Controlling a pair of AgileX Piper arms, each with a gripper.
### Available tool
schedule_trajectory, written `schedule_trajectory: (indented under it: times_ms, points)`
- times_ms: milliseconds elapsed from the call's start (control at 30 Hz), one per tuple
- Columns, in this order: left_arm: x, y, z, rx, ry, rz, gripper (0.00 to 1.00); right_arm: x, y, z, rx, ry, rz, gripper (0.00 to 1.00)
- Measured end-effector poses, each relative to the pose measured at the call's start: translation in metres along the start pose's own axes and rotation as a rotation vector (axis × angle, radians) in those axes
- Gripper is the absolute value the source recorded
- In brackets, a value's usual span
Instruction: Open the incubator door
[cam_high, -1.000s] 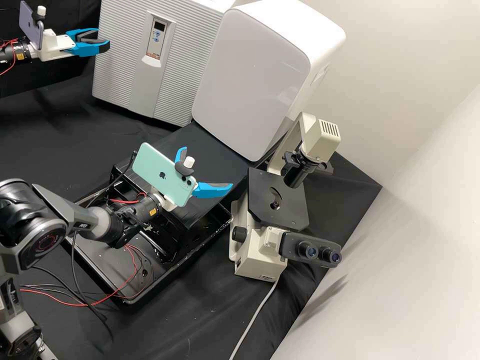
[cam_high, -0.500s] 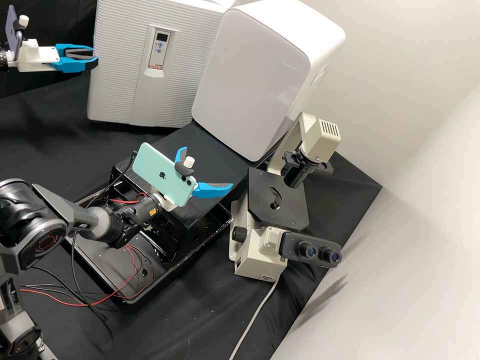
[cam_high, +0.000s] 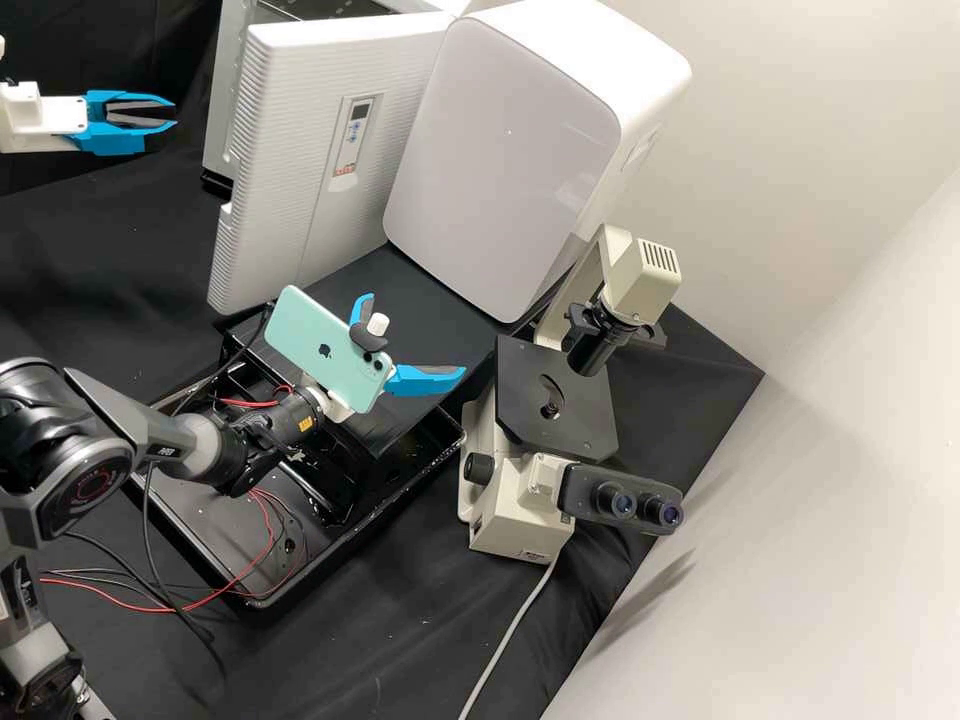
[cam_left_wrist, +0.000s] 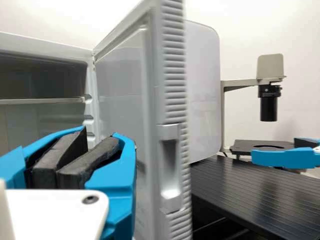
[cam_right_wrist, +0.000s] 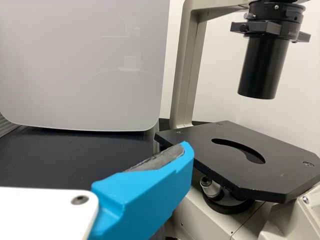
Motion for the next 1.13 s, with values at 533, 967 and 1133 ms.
schedule_trajectory:
  times_ms: [533,967,1133]
  points:
    - [-0.013,-0.008,-0.055,0.107,0.536,0.105,1.0,0.0,0.0,0.0,0.0,0.0,0.0,1.0]
    - [-0.017,-0.03,-0.058,0.241,0.686,0.034,1.0,0.0,0.0,0.0,0.0,0.0,0.0,1.0]
    - [-0.018,-0.034,-0.06,0.233,0.686,0.043,1.0,0.0,0.0,0.0,0.0,0.0,0.0,1.0]
